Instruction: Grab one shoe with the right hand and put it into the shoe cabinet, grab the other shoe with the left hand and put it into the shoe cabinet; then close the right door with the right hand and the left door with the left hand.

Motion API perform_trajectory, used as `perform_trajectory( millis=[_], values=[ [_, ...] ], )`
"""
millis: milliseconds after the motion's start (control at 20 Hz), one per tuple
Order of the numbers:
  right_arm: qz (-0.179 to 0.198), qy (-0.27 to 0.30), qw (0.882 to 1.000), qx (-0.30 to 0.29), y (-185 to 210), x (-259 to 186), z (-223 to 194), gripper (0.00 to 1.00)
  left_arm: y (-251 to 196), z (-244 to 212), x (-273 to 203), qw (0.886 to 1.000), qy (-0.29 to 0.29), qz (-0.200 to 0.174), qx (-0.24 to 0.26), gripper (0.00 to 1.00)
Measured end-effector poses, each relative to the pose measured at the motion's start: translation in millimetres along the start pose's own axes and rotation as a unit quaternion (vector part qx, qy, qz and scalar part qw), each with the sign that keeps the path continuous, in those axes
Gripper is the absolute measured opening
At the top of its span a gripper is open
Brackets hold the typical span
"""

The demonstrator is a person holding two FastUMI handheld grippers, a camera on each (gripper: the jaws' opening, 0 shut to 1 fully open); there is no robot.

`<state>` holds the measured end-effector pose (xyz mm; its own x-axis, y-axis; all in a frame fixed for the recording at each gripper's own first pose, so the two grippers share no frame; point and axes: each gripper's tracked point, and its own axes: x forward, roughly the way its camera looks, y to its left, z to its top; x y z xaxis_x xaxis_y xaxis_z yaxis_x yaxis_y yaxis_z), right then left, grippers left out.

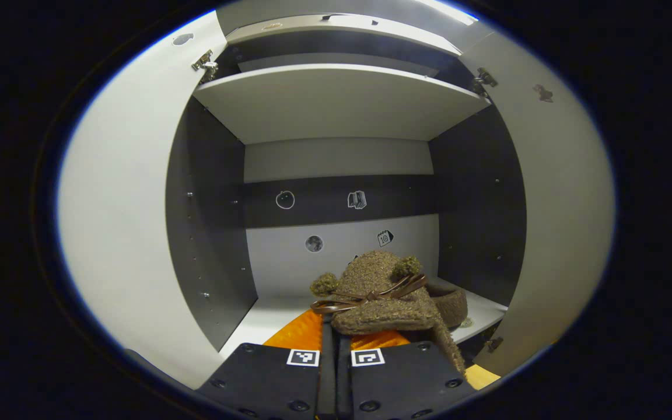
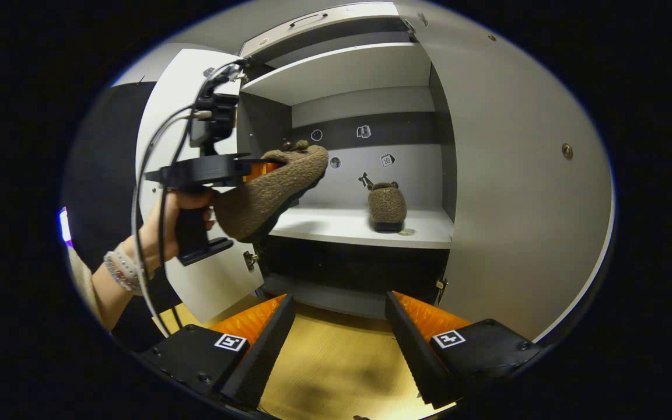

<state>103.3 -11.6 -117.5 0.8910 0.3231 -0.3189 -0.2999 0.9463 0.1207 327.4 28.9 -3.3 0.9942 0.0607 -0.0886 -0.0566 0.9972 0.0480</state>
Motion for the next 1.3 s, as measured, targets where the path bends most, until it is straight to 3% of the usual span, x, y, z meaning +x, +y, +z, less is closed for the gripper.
perform_trajectory(
  millis=[150,300,550,900,950,1150,1300],
  values=[
    [0.025,-0.004,1.0,-0.003,6,0,9,0.99,18,-14,48,0.999,0.029,0.021,-0.018,0.06],
    [0.056,-0.005,0.998,0.001,18,3,16,0.99,40,-27,91,0.997,0.05,0.05,0.009,0.05],
    [0.087,0.002,0.996,0.002,27,10,17,0.99,46,-53,152,0.994,0.088,0.051,0.041,0.07],
    [0.082,0.011,0.997,-0.005,20,10,15,0.99,52,-66,160,0.993,0.108,0.054,0.007,0.27],
    [0.083,0.01,0.996,-0.002,21,10,16,0.99,53,-64,157,0.993,0.108,0.052,0.004,0.31],
    [0.084,0.009,0.996,0.005,28,9,18,0.99,62,-60,130,0.991,0.125,0.046,0.021,0.96],
    [0.077,0.004,0.997,0.005,34,4,20,0.99,69,-46,103,0.993,0.105,0.039,0.021,0.95]
  ],
)
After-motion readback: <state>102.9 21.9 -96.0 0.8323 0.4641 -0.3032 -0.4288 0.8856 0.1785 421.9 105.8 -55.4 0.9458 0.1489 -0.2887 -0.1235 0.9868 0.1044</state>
